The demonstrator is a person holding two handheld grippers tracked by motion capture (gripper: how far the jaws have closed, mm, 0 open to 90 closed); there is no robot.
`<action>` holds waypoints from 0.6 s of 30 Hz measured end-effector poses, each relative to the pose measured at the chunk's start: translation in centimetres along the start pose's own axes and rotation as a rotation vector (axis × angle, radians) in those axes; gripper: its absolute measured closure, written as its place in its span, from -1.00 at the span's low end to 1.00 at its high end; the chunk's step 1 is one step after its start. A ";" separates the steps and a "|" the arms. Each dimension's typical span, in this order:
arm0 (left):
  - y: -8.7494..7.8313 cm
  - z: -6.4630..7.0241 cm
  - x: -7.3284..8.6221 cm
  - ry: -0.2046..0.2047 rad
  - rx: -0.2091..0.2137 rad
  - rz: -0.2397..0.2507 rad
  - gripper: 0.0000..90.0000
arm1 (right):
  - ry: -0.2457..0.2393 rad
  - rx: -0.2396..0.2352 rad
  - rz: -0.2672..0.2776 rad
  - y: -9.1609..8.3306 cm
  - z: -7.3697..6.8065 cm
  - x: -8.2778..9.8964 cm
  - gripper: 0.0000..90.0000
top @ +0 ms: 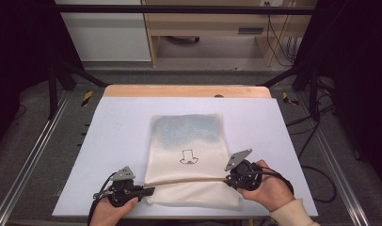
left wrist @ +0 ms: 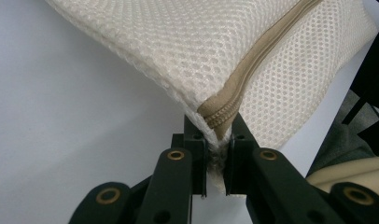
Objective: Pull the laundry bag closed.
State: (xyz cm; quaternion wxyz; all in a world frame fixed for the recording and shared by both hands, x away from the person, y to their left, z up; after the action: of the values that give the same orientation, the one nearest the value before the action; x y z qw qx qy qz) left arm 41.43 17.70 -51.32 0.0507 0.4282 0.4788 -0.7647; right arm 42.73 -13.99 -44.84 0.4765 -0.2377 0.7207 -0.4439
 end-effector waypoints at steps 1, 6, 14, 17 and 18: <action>0.0 0.0 0.0 0.002 -0.001 0.001 0.82 | 0.001 0.001 -0.001 0.0 0.0 0.0 0.83; 0.0 0.0 0.0 0.001 -0.001 0.001 0.82 | 0.002 0.004 0.002 -0.1 0.1 0.1 0.83; 0.0 0.0 0.0 0.003 0.002 0.001 0.82 | 0.012 0.004 0.001 -0.3 0.2 0.4 0.83; -0.1 0.0 -0.1 0.001 0.002 0.005 0.82 | 0.006 0.003 0.004 -0.3 0.2 0.4 0.83; -0.1 -0.1 -0.1 0.001 0.001 0.006 0.82 | 0.007 0.001 0.005 -0.3 0.2 0.3 0.83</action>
State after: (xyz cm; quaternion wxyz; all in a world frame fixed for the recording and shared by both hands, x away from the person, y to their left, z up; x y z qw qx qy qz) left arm 41.46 17.77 -51.21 0.0525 0.4299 0.4771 -0.7647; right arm 42.71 -14.45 -44.80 0.4751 -0.2341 0.7229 -0.4437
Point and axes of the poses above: each handheld gripper's, and its own axes: y roughly forward along the jaws, x roughly out of its underside, z roughly to its right, the point moved 6 cm from there along y, roughly forward along the jaws, and after that the axes turned 13 degrees about -x, right-handed, at the moved point
